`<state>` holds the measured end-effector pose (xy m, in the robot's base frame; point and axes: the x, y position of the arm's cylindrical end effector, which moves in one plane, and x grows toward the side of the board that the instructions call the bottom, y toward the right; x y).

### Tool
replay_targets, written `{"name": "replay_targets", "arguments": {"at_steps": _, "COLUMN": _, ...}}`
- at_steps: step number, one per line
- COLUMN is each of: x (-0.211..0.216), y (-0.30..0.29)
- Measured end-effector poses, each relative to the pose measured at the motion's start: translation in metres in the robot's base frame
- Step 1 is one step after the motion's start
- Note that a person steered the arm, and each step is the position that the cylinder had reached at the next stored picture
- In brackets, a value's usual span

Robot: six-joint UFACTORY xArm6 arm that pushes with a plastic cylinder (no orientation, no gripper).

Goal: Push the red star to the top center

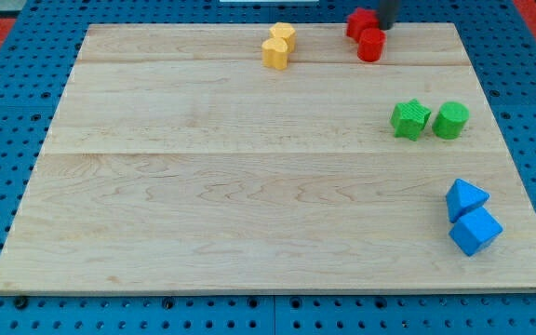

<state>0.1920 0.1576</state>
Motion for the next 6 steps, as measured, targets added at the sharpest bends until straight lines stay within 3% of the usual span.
{"name": "replay_targets", "arguments": {"at_steps": 2, "x": 0.021, "y": -0.038}}
{"name": "replay_targets", "arguments": {"at_steps": 3, "x": 0.005, "y": 0.007}}
{"name": "replay_targets", "arguments": {"at_steps": 4, "x": 0.0, "y": -0.001}}
{"name": "replay_targets", "arguments": {"at_steps": 5, "x": 0.003, "y": -0.099}}
{"name": "replay_targets", "arguments": {"at_steps": 6, "x": 0.067, "y": -0.152}}
